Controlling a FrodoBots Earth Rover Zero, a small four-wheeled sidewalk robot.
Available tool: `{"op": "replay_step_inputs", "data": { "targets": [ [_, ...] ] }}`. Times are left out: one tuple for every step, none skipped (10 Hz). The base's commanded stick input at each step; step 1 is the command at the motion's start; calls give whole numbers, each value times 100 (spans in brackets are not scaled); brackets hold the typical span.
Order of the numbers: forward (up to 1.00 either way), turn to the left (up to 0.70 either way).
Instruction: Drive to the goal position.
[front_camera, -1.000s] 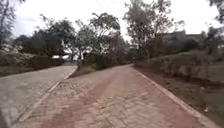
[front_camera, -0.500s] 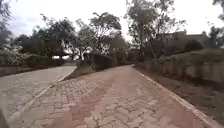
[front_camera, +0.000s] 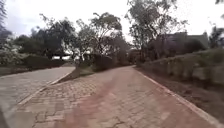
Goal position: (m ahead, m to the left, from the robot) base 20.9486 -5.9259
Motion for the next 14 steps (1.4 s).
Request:
{"op": "replay_step_inputs", "data": {
  "targets": [
    [70,0],
    [70,0],
    [70,0],
    [70,0],
    [70,0],
    [70,0],
    [70,0],
    [70,0],
    [70,0],
    [70,0],
    [70,0],
    [70,0],
    [70,-19],
    [70,-32]
  ]
}}
